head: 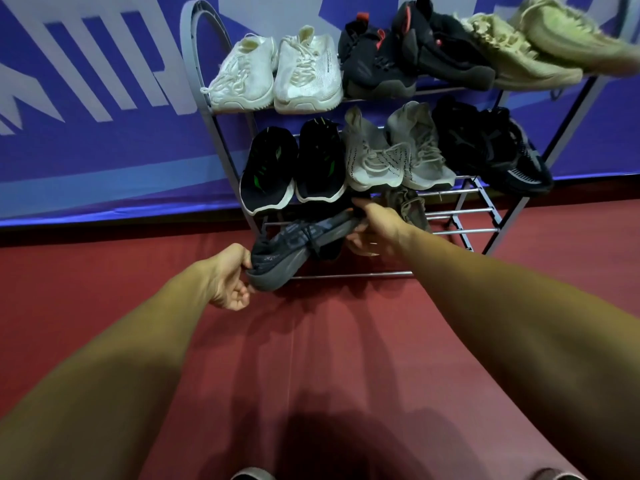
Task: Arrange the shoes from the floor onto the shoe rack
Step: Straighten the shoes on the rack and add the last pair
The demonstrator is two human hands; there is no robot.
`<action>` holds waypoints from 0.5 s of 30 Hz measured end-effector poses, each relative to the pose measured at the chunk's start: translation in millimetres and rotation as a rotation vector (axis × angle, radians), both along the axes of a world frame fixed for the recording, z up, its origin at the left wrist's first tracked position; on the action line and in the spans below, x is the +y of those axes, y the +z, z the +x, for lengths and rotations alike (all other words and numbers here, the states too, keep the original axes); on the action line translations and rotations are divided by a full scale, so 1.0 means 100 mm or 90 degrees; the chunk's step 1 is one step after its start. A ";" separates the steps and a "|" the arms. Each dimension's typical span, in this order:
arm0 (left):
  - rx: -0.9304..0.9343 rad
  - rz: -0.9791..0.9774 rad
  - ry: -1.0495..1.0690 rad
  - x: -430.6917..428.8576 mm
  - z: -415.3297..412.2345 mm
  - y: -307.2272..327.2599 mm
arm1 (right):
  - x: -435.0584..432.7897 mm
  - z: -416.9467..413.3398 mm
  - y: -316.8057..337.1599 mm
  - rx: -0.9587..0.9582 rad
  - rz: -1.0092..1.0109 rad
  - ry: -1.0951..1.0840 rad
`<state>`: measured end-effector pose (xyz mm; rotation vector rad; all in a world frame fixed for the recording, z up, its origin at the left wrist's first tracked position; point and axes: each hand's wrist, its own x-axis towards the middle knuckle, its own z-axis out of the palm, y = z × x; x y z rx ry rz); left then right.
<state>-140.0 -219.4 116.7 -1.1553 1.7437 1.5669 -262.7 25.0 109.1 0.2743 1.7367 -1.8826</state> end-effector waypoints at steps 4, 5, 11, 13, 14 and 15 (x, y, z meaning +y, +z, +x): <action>0.040 0.003 0.116 0.07 -0.07 0.05 | 0.19 0.04 -0.04 -0.062 0.022 0.020; 0.051 0.007 0.149 0.09 -0.09 0.06 | 0.22 0.05 -0.03 -0.081 0.018 0.026; 0.143 0.026 0.270 0.26 -0.25 0.02 | 0.34 0.03 -0.02 -0.115 -0.031 -0.024; 0.166 0.011 0.268 0.34 -0.30 0.00 | 0.34 -0.01 -0.05 -0.125 -0.042 -0.073; 0.166 -0.001 0.259 0.37 -0.33 -0.01 | 0.34 -0.03 -0.05 -0.126 -0.044 -0.093; 0.164 -0.009 0.251 0.39 -0.35 -0.02 | 0.34 -0.05 -0.07 -0.121 -0.044 -0.110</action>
